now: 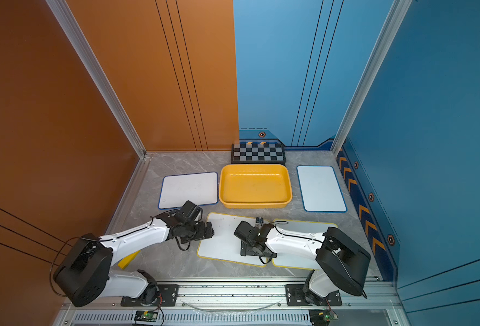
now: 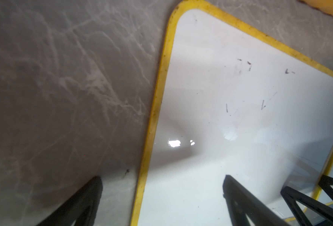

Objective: Put the whiteboard into the storage box
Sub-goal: Pick up the whiteboard at the center of the board.

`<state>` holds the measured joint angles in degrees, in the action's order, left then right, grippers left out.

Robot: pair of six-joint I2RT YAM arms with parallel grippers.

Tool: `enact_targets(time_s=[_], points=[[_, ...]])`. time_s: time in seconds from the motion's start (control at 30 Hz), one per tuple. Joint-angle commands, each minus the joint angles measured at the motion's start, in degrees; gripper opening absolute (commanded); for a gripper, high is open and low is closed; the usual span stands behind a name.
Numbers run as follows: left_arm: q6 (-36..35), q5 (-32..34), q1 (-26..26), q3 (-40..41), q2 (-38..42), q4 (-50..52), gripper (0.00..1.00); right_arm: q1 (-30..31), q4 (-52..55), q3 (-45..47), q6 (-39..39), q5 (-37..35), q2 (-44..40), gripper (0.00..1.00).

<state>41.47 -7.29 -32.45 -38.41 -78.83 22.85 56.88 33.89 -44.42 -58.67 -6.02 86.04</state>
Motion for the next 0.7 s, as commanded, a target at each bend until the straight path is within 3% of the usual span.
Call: enact_targets(time_s=[0.0,0.47,0.67], points=[[-0.4,-3.6,0.8,4.0,-2.5,5.7,0.98,-0.9,-4.2,1.4,1.6,4.7,4.6,1.00],[0.0,-12.0,0.6,5.7,-0.3,4.9,0.98,-8.3,-9.9,1.0,7.7,7.2,8.7,1.00],[0.2,-12.1,0.2,5.7,1.1,5.7,0.98,-9.2,-13.2,1.2,8.9,9.9,10.9,1.00]])
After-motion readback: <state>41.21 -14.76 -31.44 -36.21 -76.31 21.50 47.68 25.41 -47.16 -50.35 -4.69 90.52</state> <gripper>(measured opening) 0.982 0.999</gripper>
